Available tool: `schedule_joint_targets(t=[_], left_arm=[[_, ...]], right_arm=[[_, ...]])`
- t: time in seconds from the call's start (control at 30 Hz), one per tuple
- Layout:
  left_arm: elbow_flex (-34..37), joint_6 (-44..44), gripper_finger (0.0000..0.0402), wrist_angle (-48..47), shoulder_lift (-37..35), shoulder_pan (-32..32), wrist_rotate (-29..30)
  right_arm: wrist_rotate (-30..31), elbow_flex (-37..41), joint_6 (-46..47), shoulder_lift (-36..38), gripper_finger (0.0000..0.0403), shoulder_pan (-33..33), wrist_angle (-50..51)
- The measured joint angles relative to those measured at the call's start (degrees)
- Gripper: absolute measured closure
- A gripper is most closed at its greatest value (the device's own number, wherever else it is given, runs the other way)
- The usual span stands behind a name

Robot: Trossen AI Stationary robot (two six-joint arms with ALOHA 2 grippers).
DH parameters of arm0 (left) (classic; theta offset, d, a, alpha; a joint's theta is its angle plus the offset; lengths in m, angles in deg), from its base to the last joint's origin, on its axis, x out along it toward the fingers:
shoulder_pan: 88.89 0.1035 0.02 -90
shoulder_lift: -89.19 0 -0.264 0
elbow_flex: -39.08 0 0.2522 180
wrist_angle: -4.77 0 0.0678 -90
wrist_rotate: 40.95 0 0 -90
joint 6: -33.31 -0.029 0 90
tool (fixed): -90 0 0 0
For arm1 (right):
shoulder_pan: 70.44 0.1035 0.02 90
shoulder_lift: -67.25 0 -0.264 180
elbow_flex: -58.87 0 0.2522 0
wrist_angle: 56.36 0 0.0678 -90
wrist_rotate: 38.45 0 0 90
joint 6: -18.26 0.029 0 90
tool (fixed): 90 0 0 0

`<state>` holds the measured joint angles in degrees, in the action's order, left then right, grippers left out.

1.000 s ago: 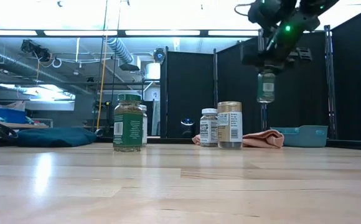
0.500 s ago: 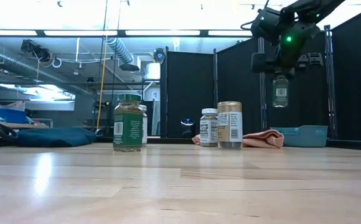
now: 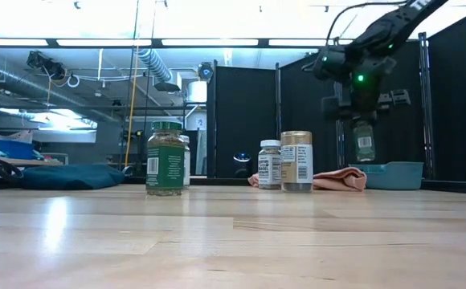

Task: Sort spices by type
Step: Put the right green seasoning bottle into the blue bin

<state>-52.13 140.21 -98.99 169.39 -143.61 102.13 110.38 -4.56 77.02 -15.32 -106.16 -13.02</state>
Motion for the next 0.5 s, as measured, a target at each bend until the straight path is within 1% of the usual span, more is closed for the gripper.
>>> schedule_joint_targets(t=[0.27,0.4,0.5], left_arm=[[0.0,0.0,0.0085,0.0,0.0,0.0,-1.5],[0.0,0.0,0.0085,0.0,0.0,0.0,-1.5],[0.0,0.0,0.0085,0.0,0.0,0.0,-1.5]], right_arm=[[0.0,0.0,1.8,-5.6,0.0194,0.0,0.0],[0.2,0.1,1.8,-6.5,0.0194,0.0,0.1],[2.5,0.1,2.2,-6.3,0.0194,0.0,0.1]])
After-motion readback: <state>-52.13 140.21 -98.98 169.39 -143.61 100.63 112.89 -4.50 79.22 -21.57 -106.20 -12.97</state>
